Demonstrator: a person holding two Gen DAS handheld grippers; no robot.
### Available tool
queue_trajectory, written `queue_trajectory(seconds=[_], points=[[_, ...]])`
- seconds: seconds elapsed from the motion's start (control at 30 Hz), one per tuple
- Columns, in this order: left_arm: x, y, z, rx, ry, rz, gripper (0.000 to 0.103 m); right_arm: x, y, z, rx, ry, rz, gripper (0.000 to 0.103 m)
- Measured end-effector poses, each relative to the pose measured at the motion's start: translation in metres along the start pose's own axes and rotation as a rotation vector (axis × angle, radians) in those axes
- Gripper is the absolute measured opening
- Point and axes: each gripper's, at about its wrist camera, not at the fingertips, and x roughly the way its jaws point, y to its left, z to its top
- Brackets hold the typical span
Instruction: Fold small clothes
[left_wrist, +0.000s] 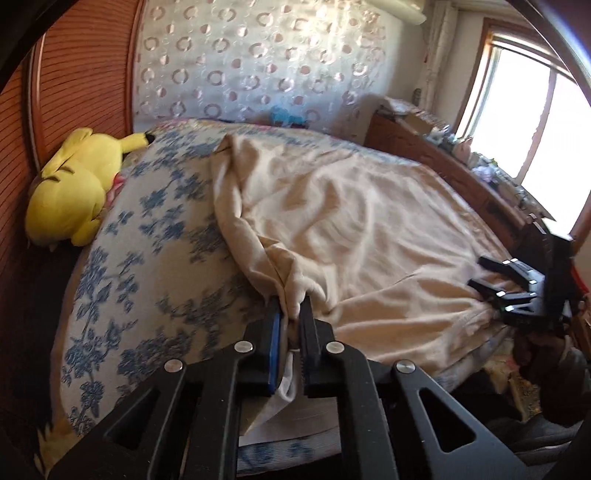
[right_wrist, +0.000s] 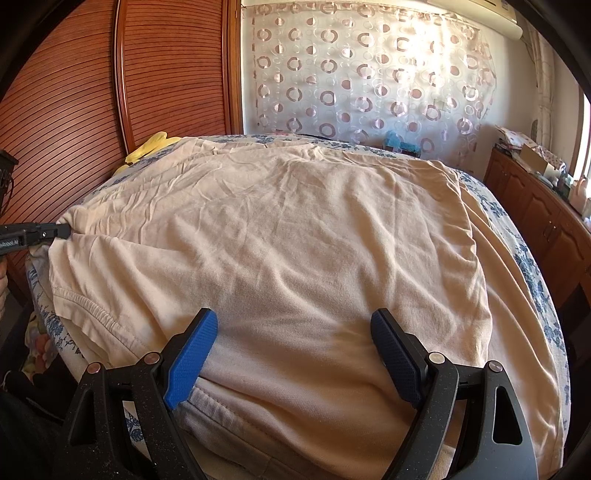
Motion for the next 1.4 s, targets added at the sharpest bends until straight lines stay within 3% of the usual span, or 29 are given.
queue_trajectory(seconds=[0.23, 0.43, 0.7, 1.0, 1.23, 1.3, 1.37, 1.4], points=[[-0.014, -0.054, 0.04, 0.101, -0.059, -0.131, 0.009, -0.014, -0.024, 0.001, 0.082, -0.011, 0.043, 0.084], [-0.002, -0.121, 0.077, 0.222, -0.069, -0.247, 0.009, -0.044, -0.06, -0.004, 0.148, -0.056, 0.007, 0.083], [0.021, -0.208, 0.12, 0.362, -0.061, -0.348, 0.009, -0.078, -0.107, -0.025, 0.231, -0.102, -0.066, 0.079], [0.037, -0.303, 0.136, 0.477, -0.03, -0.445, 0.009, -0.094, -0.131, -0.054, 0.301, -0.116, -0.107, 0.071], [0.062, -0.327, 0.125, 0.503, 0.055, -0.442, 0.01, -0.111, -0.136, -0.065, 0.334, -0.129, -0.14, 0.071], [0.066, -0.329, 0.123, 0.512, 0.075, -0.435, 0.017, -0.113, -0.134, -0.069, 0.337, -0.123, -0.145, 0.071], [0.063, -0.325, 0.123, 0.516, 0.059, -0.428, 0.039, -0.115, -0.131, -0.07, 0.34, -0.119, -0.148, 0.071], [0.059, -0.321, 0.123, 0.512, 0.05, -0.428, 0.043, -0.114, -0.129, -0.069, 0.342, -0.118, -0.147, 0.071]])
